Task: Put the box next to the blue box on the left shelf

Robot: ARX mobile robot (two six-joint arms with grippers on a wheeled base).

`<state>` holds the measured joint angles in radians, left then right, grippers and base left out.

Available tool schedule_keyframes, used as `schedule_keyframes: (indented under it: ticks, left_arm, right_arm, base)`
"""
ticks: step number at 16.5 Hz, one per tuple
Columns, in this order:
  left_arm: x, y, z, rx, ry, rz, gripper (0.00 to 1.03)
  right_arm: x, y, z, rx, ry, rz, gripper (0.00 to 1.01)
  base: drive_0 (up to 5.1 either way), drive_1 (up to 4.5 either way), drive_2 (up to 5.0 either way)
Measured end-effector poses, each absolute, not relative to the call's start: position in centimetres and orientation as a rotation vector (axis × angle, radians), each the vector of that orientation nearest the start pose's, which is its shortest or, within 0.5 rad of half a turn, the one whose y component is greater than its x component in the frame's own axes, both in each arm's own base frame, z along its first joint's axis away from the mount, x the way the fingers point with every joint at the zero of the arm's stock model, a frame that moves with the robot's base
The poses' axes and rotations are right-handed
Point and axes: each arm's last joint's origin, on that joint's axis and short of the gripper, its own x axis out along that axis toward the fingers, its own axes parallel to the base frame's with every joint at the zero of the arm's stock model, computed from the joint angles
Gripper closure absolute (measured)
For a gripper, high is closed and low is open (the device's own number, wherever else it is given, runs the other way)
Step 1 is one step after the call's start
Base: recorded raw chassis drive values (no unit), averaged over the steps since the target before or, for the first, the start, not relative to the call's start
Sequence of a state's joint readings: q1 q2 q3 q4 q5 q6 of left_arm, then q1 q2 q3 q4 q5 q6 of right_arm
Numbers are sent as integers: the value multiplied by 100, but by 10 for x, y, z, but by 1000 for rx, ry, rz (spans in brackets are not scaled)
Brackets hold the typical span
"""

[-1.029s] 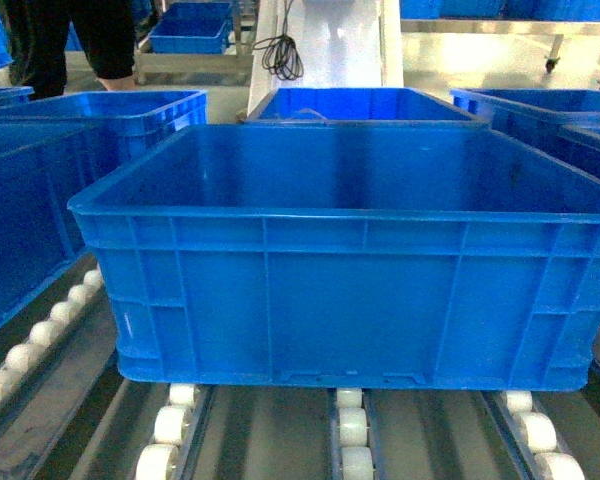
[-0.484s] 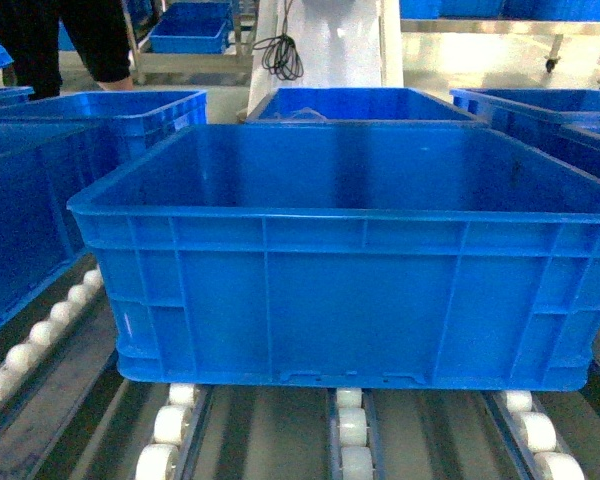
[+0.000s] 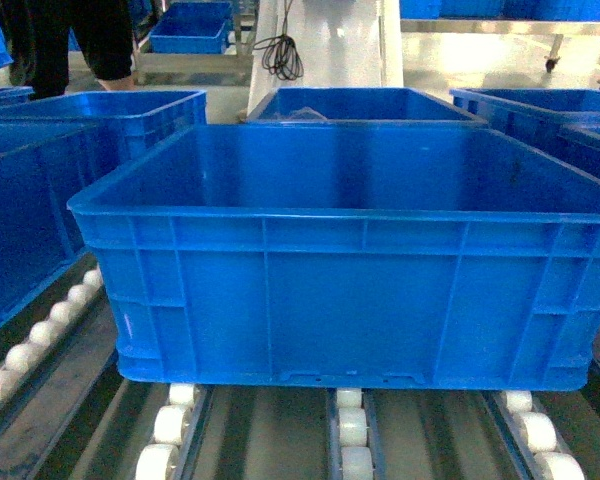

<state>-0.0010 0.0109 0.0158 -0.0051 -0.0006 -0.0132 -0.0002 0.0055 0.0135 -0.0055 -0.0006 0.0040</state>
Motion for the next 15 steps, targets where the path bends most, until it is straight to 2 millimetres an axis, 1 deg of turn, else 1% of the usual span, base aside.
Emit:
schedule_keyframes:
  ticks: [15]
  left_arm:
    - [97, 0, 168, -13, 1, 0, 5]
  right_arm:
    - [97, 0, 167, 4, -3, 0, 3]
  base:
    - [0, 0, 0]
